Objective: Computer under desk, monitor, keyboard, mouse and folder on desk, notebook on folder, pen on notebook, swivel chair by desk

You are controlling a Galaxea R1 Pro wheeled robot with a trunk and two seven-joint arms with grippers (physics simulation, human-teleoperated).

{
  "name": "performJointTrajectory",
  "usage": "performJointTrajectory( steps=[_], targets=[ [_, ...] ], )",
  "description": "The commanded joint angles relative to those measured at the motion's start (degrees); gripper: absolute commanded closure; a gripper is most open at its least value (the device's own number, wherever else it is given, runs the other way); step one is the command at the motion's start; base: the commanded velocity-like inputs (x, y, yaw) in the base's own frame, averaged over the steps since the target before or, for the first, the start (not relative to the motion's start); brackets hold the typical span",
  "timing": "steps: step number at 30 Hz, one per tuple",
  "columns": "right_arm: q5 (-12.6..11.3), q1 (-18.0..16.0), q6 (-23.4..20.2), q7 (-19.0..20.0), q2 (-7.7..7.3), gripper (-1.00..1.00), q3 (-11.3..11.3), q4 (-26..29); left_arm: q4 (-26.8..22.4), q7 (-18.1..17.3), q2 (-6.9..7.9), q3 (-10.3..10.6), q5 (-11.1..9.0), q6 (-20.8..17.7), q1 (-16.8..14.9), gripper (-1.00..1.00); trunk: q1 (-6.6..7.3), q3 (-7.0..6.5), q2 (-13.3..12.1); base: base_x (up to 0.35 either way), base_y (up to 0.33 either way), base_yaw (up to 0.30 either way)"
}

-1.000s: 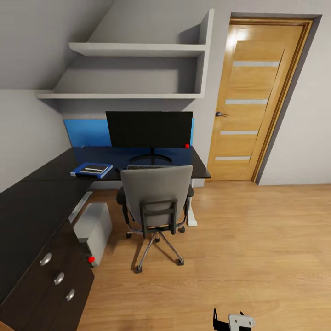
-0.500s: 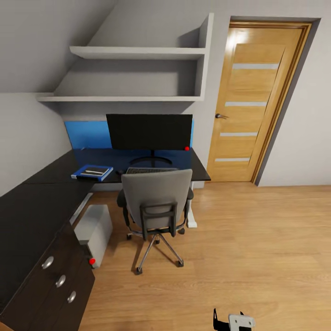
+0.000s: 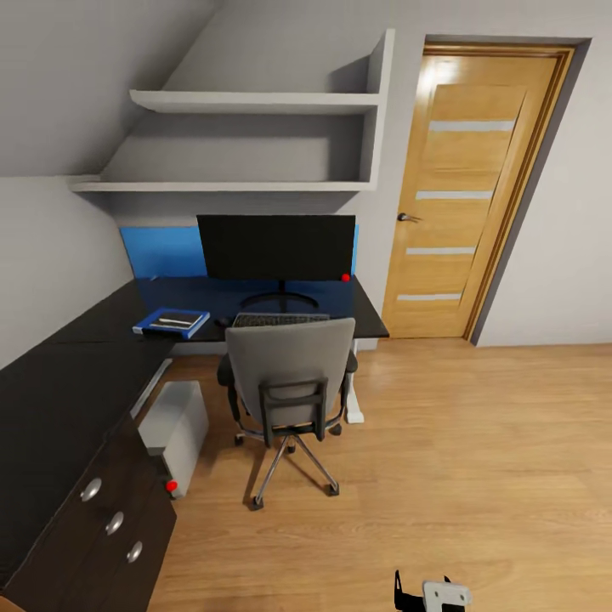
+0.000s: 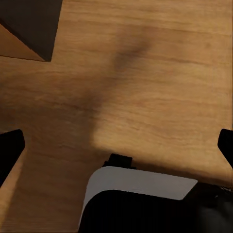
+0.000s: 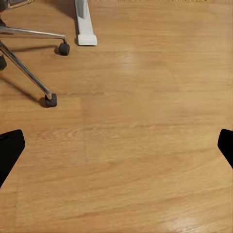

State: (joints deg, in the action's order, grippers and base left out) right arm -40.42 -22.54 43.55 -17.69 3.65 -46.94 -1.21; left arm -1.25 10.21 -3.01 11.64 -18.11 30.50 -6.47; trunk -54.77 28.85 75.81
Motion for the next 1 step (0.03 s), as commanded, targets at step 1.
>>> performJointTrajectory(
  steps=[1],
  targets=[
    [0.1,-0.1,0.0,-0.5,0.05,-1.00,-0.5,-0.1,0.0,0.3,-0.01,0.5,-0.2,-0.2,0.0,-1.00,0.00,0.06,0.0,0.000,0.000,0.000]
  ],
)
